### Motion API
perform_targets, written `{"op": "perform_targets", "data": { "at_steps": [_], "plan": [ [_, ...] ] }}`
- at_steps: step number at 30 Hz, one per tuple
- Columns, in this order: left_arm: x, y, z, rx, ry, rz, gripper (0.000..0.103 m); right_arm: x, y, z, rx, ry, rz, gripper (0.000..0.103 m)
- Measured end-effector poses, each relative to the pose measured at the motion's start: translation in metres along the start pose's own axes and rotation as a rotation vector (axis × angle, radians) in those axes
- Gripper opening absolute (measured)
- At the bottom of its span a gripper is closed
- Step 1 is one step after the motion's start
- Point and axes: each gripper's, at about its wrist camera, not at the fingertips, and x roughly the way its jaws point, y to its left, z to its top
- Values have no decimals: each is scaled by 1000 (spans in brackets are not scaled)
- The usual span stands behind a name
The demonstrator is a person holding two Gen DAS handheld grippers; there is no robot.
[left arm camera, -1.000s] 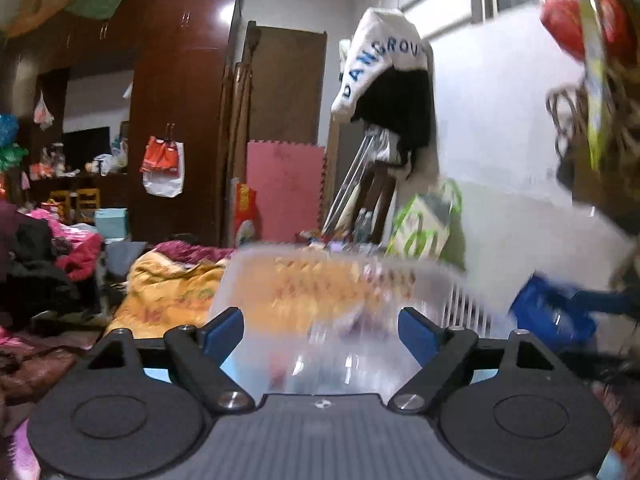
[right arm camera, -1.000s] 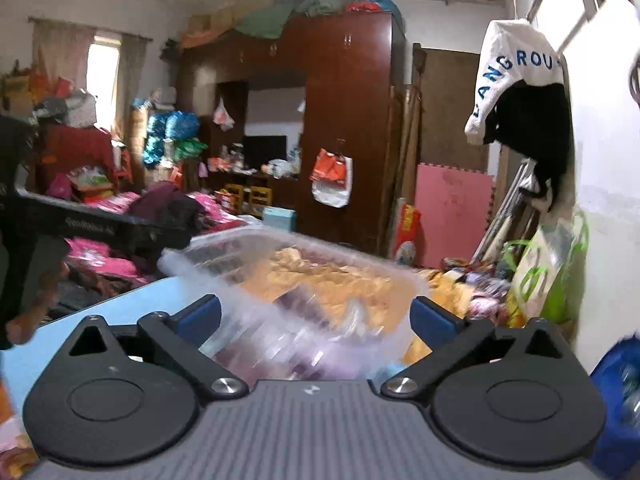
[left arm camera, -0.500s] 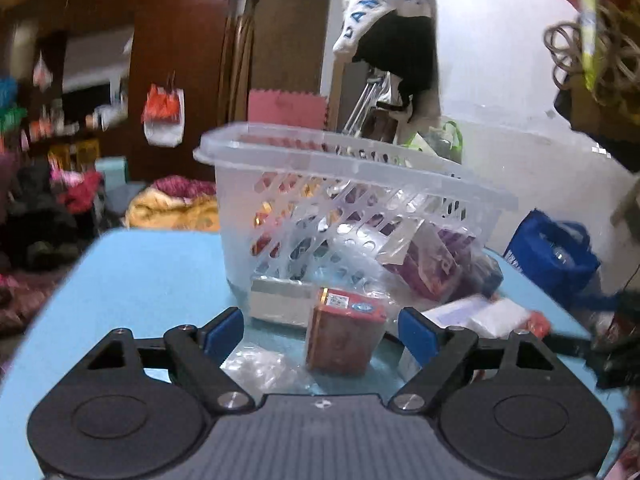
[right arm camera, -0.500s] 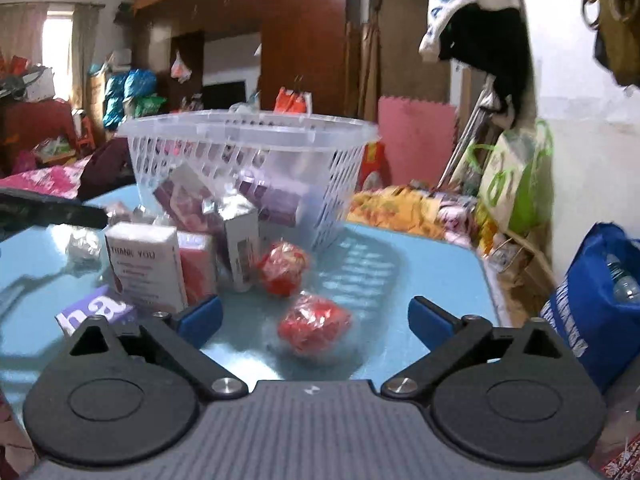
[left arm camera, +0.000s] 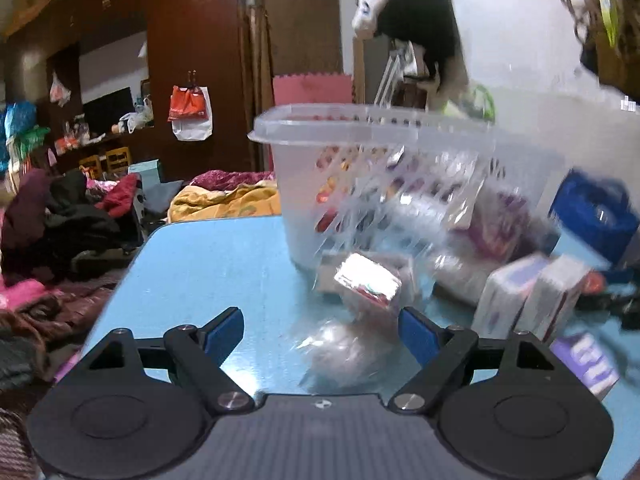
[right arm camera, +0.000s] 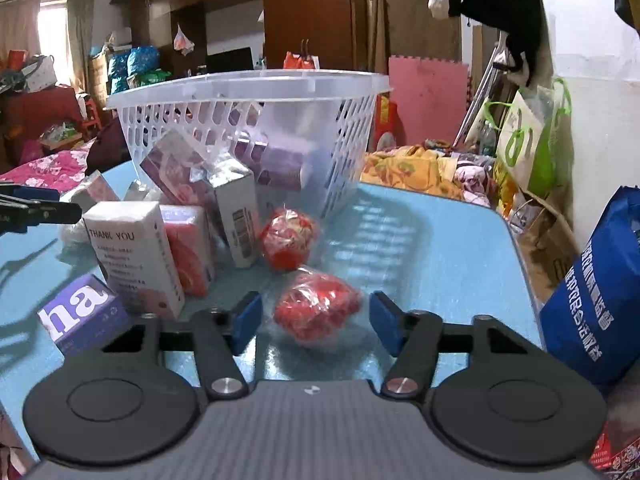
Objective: Organize objects
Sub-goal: 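Grasp a clear plastic bag with the left gripper while the right grasps a red-wrapped ball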
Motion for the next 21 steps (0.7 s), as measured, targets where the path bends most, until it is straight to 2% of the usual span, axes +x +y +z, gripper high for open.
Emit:
{"op": "perform_targets", "data": {
  "at_steps": [3, 6, 9, 11, 13, 15, 21],
  "plan": [
    [8, 1, 0, -5, 19, -7, 87, -1, 1, -1, -5, 2, -4, 60],
    [20, -4, -3, 33, 80, -35, 87, -1, 2, -2, -12, 9, -1, 59],
    [22, -10, -2, 63, 84, -33, 87, -2, 1, -1, -10, 7, 3, 57],
    [25, -15, -3, 90, 103, -22, 70, -2, 2, -1, -14, 4, 3, 56],
    [20, -17, -4, 102, 83, -24, 61, -4, 3, -1, -19, -4, 6, 56],
    [14, -16, -6, 90, 52, -9, 60, -7, 3, -2, -19, -23, 20, 55],
    [-12, 2, -10, -5, -95, -77, 60, -20, 0, -5, -11, -114, 44, 55]
  ]
}}
